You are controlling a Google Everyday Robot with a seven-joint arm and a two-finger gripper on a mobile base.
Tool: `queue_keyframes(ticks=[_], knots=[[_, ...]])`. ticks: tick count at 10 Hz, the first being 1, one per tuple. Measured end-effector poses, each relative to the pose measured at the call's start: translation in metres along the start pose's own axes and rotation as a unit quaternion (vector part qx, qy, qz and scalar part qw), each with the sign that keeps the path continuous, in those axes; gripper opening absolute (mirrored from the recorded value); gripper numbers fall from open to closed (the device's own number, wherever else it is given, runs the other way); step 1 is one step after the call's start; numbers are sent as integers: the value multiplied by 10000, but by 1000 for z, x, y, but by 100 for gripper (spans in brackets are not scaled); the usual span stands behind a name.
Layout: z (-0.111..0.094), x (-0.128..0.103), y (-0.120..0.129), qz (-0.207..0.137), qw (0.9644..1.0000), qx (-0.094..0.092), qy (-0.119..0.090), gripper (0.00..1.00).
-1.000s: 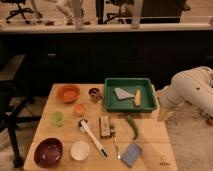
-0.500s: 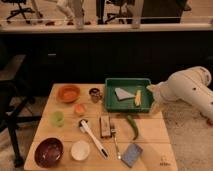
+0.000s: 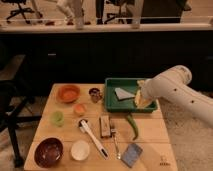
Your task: Wipe purple bowl with towel
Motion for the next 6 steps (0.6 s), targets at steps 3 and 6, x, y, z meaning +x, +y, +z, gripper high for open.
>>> queue_keyframes(ticks=[3, 6], knots=[[19, -5, -18, 148, 9999, 52, -63, 80], [50, -9, -33, 269, 9995, -61, -143, 80]])
